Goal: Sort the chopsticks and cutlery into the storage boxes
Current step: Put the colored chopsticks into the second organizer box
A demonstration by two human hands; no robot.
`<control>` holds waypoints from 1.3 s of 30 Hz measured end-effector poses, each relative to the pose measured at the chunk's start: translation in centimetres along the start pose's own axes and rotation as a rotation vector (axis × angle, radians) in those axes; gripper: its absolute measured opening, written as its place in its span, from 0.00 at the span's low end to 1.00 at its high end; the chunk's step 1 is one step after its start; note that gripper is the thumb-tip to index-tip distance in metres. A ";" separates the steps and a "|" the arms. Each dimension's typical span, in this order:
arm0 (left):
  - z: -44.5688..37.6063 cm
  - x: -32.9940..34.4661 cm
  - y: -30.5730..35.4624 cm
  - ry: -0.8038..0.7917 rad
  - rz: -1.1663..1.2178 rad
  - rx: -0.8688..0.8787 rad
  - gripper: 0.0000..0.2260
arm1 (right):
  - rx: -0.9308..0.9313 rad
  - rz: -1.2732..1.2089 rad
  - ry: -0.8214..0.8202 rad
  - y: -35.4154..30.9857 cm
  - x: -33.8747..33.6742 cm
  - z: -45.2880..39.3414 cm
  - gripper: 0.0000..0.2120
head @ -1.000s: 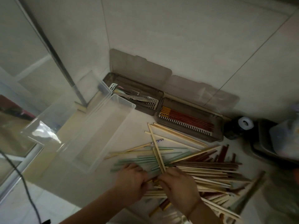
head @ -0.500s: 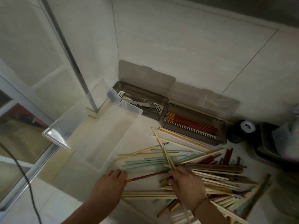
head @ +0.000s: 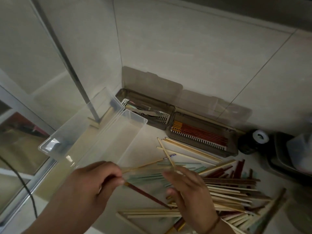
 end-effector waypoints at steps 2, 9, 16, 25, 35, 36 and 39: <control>-2.2 -1.0 2.5 0.067 0.077 0.043 0.04 | -0.003 -0.128 0.046 -0.5 -0.9 -0.5 0.15; -9.6 2.4 3.7 0.124 0.448 0.033 0.09 | 0.297 -0.323 0.166 5.1 -5.5 -0.4 0.11; -14.5 15.1 1.9 -0.326 -0.072 0.013 0.25 | 0.491 0.220 0.065 18.2 -9.3 -4.6 0.05; -15.6 21.0 0.1 -0.433 -0.226 -0.015 0.25 | 0.478 0.349 -0.669 23.0 0.1 -9.6 0.09; -15.2 21.3 -0.5 -0.424 -0.142 -0.040 0.23 | 0.556 0.418 -0.720 25.8 1.7 -9.6 0.17; -15.1 21.4 -0.5 -0.427 -0.138 -0.045 0.22 | 0.581 0.412 -0.711 26.2 1.5 -9.3 0.19; -14.9 21.5 -0.3 -0.428 -0.154 -0.035 0.22 | 0.601 0.349 -0.683 26.5 1.1 -8.8 0.20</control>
Point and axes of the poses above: each hand's wrist, its own z-axis away from the middle knuckle, its own x-axis out of the palm, y = z × x, the point moved 9 cm from there along -z, towards the middle knuckle, and after that the axes turned 7 degrees about -y, right-handed, at the moved point
